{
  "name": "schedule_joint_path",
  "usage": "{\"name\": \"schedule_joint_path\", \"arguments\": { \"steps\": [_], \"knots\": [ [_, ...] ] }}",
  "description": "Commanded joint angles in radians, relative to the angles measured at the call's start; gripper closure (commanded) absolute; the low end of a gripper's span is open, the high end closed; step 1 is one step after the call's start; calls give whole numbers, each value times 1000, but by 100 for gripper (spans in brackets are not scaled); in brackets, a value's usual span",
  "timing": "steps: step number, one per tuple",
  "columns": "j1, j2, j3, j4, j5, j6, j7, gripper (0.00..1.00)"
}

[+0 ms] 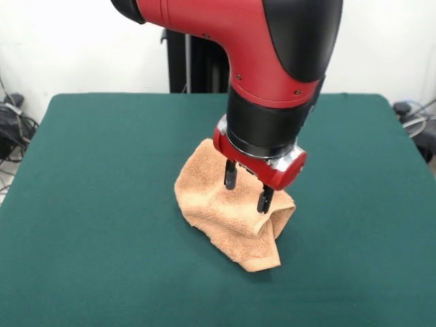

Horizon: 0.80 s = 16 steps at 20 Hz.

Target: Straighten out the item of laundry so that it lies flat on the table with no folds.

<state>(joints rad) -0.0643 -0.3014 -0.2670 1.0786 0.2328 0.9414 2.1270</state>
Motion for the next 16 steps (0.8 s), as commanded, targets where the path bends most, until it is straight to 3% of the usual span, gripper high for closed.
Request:
{"name": "schedule_joint_path", "arguments": {
  "steps": [1, 16],
  "knots": [
    [38, 46, 97, 112, 2, -107, 150, 0],
    [81, 138, 78, 2, 56, -119, 244, 0]
  ]
}}
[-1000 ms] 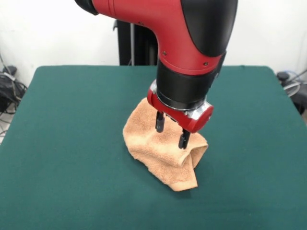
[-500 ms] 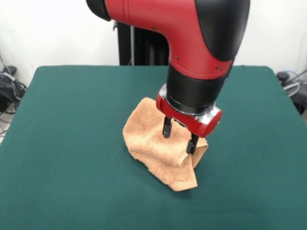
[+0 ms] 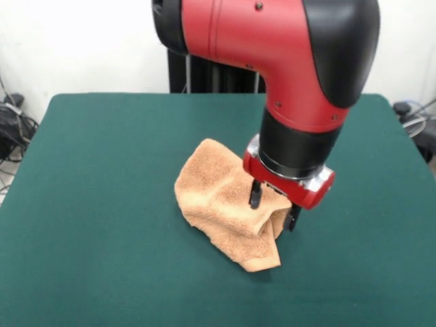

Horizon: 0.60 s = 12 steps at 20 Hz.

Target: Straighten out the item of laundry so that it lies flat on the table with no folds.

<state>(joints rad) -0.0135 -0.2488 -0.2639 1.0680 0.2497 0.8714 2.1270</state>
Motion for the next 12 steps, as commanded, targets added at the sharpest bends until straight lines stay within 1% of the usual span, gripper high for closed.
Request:
{"name": "schedule_joint_path", "arguments": {
  "steps": [1, 8, 12],
  "knots": [
    [33, 86, 72, 12, 41, -48, 243, 0],
    [71, 108, 58, 28, 44, -89, 268, 0],
    [74, 102, 55, 41, 42, -92, 256, 0]
  ]
}}
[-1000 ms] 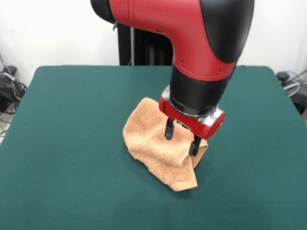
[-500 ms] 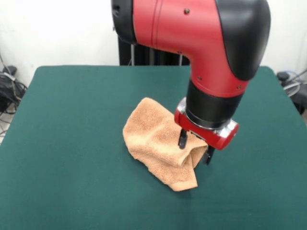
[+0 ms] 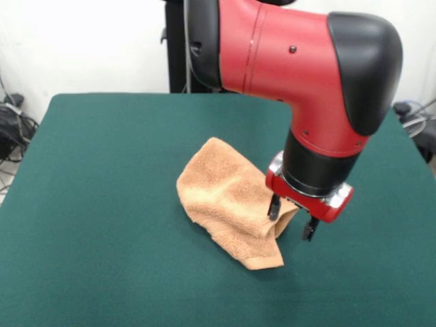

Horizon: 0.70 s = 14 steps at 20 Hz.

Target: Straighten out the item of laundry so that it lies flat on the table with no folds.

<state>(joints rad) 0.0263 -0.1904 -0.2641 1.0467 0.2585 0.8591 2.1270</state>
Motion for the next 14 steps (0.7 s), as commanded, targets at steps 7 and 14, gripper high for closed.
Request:
{"name": "schedule_joint_path", "arguments": {
  "steps": [7, 14],
  "knots": [
    [17, 20, 51, 95, 21, -75, 213, 0],
    [-15, -19, 48, 152, 1, -86, 160, 0]
  ]
}}
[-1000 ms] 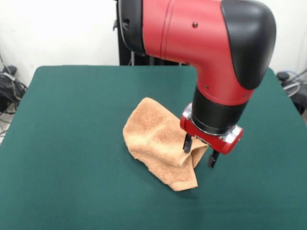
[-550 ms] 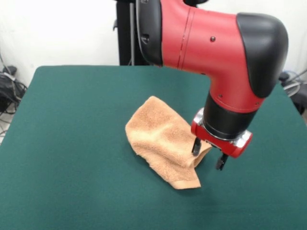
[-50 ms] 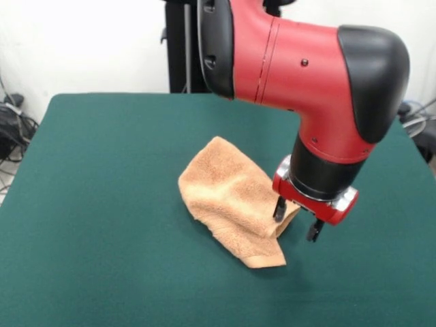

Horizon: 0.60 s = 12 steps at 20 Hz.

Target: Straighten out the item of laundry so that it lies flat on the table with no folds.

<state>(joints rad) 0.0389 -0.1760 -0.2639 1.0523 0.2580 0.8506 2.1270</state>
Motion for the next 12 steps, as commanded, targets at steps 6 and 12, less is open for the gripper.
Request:
{"name": "schedule_joint_path", "arguments": {
  "steps": [6, 12],
  "knots": [
    [-45, -88, 47, 206, -11, -75, 126, 0],
    [-60, -141, 57, 283, -25, -99, 94, 0]
  ]
}}
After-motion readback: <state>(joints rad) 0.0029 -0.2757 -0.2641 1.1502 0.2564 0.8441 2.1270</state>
